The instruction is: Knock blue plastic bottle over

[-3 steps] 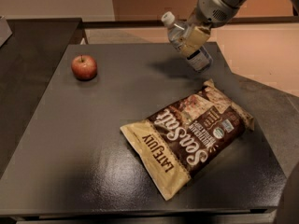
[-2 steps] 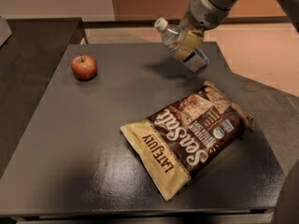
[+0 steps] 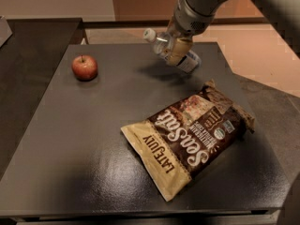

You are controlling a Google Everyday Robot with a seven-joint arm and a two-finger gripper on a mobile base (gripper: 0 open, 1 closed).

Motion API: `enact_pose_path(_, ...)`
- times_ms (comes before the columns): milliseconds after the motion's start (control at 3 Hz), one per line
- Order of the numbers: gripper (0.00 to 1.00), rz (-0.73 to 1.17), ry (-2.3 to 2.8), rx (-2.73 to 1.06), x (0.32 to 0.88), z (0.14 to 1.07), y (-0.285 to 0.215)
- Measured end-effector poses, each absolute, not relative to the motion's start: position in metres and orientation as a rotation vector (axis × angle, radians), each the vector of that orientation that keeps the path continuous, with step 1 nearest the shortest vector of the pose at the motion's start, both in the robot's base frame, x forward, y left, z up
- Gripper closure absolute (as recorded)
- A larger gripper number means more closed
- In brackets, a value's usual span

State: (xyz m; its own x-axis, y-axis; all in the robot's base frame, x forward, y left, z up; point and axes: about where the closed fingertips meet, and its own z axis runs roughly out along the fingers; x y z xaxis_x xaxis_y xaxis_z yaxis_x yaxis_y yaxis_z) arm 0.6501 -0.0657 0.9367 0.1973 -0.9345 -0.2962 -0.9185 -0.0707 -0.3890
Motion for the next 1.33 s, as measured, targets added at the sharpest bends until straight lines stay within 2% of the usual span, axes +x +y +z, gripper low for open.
enact_pose_path(1000,0.12,-0.263,1.575,-2.268,0.644,0.885,-0.037)
enact_pose_path(1333,0.0,-0.293,1.55,-2.326,0.642,0.873,-0.034)
